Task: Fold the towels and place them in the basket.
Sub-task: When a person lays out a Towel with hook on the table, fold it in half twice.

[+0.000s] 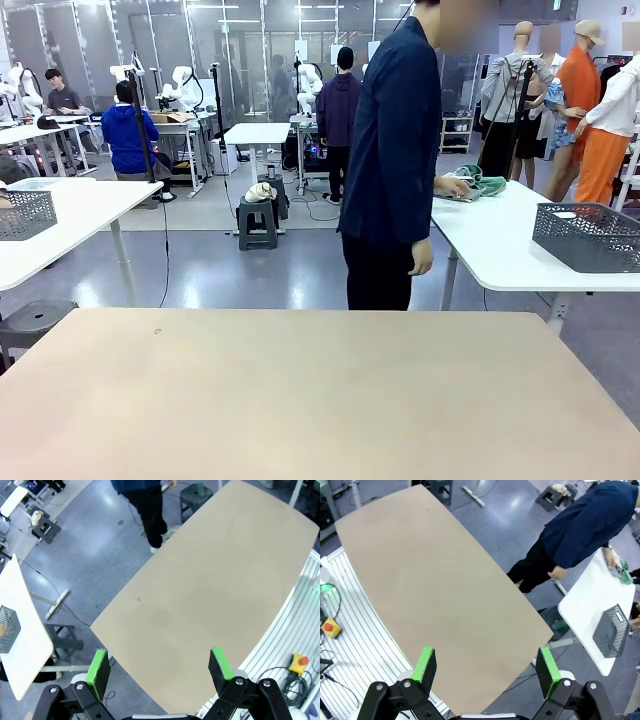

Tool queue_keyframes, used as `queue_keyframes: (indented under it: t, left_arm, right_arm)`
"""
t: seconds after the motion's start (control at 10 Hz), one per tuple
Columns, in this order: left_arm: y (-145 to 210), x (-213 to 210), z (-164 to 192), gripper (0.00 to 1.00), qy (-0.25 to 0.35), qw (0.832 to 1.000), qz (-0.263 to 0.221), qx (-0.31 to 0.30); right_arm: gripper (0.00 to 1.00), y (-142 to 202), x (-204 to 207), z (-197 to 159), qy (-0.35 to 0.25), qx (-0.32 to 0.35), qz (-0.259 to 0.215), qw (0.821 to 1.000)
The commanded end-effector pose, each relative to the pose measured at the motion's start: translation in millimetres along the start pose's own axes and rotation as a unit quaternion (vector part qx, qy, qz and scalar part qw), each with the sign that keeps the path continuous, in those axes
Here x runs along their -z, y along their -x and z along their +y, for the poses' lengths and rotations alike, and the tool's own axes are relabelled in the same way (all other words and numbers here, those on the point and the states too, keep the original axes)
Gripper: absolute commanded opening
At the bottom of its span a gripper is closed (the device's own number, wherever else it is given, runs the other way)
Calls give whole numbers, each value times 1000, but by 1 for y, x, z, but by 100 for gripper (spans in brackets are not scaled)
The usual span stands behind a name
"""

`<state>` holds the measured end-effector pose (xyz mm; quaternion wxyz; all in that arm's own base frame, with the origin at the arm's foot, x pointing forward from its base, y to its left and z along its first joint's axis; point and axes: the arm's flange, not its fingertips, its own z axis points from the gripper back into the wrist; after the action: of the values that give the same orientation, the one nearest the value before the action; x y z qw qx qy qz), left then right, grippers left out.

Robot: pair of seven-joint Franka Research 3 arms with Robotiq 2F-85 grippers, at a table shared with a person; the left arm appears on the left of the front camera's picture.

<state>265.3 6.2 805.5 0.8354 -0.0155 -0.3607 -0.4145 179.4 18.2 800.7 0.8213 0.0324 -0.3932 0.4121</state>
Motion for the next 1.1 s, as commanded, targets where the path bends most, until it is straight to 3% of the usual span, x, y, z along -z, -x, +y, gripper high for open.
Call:
queue_keyframes:
  t: [0.0,0.5,0.9,1.0]
  left_arm:
    - [1,-3,1,100,35,999,-10,19]
    - [5,-7,0,100,89,993,-2,72]
    - [6,-8,-3,100,91,993,-8,71]
    - [6,-3,-6,100,79,994,-6,69]
  right_arm:
    - [100,0,-4,-2,-52,-7,-4,999]
    - [100,-1,-6,0,-86,-29,-1,996]
    - [100,-1,-2,1,-109,-33,1,993]
    - [100,-3,-3,5,-83,-23,-2,996]
